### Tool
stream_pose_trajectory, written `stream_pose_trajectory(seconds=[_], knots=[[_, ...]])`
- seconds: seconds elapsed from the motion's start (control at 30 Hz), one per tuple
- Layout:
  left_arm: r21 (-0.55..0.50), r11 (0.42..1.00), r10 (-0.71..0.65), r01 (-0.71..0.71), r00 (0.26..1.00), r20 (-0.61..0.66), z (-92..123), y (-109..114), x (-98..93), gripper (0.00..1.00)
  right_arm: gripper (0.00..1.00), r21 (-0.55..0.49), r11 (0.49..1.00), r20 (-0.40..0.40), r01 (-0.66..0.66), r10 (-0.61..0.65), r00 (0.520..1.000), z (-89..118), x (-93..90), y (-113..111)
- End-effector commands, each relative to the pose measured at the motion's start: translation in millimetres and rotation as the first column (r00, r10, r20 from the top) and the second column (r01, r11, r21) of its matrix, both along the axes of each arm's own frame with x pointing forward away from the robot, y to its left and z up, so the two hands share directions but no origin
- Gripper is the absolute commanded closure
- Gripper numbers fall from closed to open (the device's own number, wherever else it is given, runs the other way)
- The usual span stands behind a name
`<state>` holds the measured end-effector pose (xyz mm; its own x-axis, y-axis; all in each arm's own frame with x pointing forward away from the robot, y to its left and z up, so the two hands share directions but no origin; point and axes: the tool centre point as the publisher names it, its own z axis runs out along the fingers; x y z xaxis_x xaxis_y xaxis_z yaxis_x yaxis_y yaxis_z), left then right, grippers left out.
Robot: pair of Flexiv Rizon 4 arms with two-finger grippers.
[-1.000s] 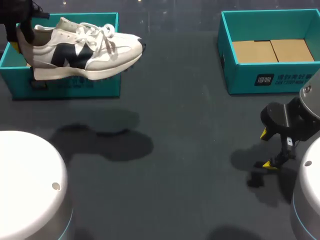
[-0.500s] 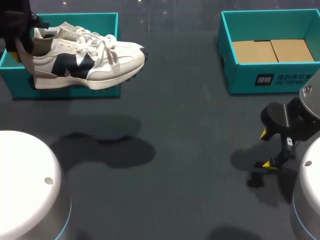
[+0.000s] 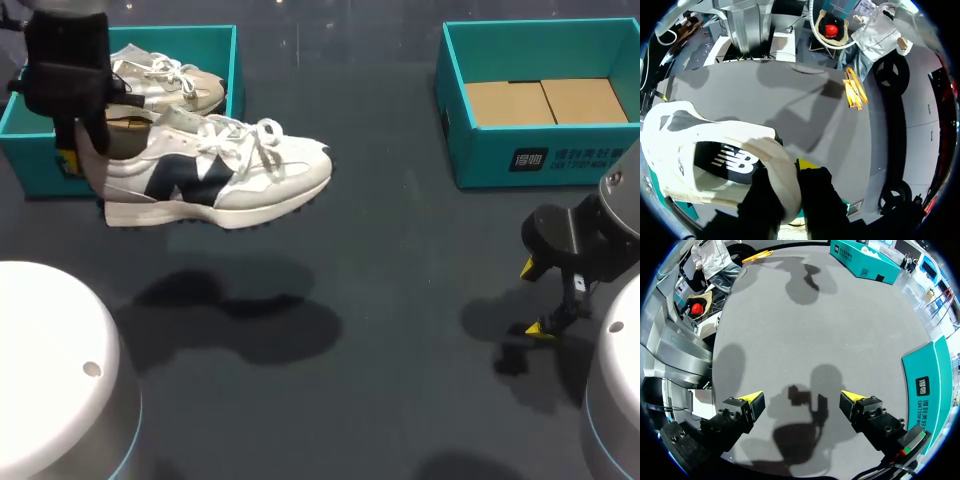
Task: Take the shoe out of the shoebox, open the shoe tongue, remove and reinsert the insole, then place the shoe into the shoebox
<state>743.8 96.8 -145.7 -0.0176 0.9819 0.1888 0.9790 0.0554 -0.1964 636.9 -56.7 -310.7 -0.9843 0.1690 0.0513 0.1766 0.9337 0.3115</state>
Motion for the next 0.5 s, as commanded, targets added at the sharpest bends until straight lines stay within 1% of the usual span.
stream_pose_trajectory(seconds=[0.03, 0.07, 0.13, 0.17, 0.23, 0.5], knots=[[0.056, 0.998, -0.004, 0.002, 0.999, 0.032, -14.3, -25.1, -20.7, 1.00, 0.00, -0.002, 1.000, 0.002, 0.001, -0.001, 1.000, -0.1, -1.8, 0.0], [0.066, 0.998, -0.002, -0.001, 0.999, 0.040, -17.1, -30.3, -25.4, 1.00, 0.00, -0.002, 1.000, 0.002, 0.001, -0.001, 1.000, -0.1, -1.8, 0.0], [0.060, 0.998, -0.010, 0.009, 1.000, 0.015, -20.8, -39.8, -34.9, 1.00, 0.00, -0.002, 1.000, 0.002, 0.001, -0.001, 1.000, -0.1, -1.8, 0.0], [0.074, 0.997, -0.001, -0.001, 1.000, 0.028, -23.4, -46.3, -36.8, 1.00, 0.00, -0.002, 1.000, 0.002, 0.001, -0.001, 1.000, -0.1, -1.8, 0.0], [0.066, 0.998, -0.002, 0.003, 1.000, -0.008, -27.2, -57.6, -43.1, 1.00, 0.00, -0.002, 1.000, 0.002, 0.001, -0.001, 1.000, -0.1, -1.8, 0.0], [0.066, 0.998, -0.002, 0.003, 1.000, -0.008, -27.2, -57.6, -43.1, 1.00, 0.00, -0.002, 1.000, 0.002, 0.001, -0.001, 1.000, -0.1, -1.8, 0.0]])
